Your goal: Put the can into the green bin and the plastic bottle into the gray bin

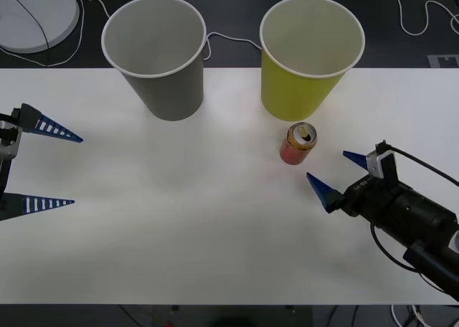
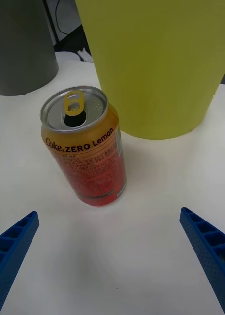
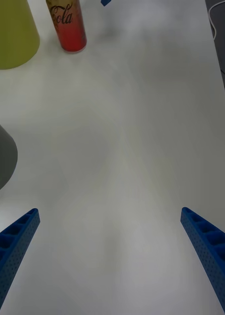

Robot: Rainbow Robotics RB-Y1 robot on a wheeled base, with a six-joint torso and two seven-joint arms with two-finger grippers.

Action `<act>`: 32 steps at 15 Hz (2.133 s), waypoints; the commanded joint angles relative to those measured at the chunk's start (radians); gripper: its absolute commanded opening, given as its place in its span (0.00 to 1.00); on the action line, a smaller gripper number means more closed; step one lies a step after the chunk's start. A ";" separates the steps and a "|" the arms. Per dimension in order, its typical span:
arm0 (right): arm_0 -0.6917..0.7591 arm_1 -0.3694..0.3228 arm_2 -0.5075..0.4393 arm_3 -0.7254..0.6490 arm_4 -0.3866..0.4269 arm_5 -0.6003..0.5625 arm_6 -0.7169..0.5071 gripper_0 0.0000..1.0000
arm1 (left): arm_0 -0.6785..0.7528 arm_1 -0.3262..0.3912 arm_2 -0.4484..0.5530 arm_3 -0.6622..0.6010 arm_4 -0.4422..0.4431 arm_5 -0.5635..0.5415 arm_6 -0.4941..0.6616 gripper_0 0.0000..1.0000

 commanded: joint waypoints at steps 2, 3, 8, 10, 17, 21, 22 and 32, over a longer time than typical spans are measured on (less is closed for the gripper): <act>-0.016 0.024 0.018 0.000 0.018 0.044 -0.004 1.00 | 0.000 0.000 0.000 0.000 0.000 0.000 0.000 1.00; -0.024 0.035 0.018 0.000 0.029 0.051 -0.003 1.00 | 0.000 0.000 0.000 0.000 0.000 0.000 0.000 1.00; -0.044 0.074 0.018 0.003 0.074 0.062 -0.004 1.00 | 0.000 0.000 0.000 0.000 0.000 0.000 0.000 1.00; -0.056 0.079 0.024 0.001 0.090 0.061 -0.007 1.00 | 0.000 0.000 0.000 0.000 0.000 0.000 0.000 1.00; -0.135 0.139 0.070 0.087 0.175 0.082 -0.027 1.00 | 0.000 0.000 0.000 0.000 0.000 0.000 0.000 1.00; -0.191 0.194 0.082 0.161 0.213 0.082 -0.036 1.00 | 0.000 0.000 0.000 0.000 0.000 0.000 0.000 1.00; -0.202 0.205 0.087 0.178 0.221 0.082 -0.038 1.00 | 0.000 0.000 0.000 0.000 0.000 0.000 0.000 1.00; -0.268 0.237 0.113 0.241 0.250 0.082 -0.053 0.79 | 0.000 0.000 0.000 0.000 0.000 0.000 0.000 1.00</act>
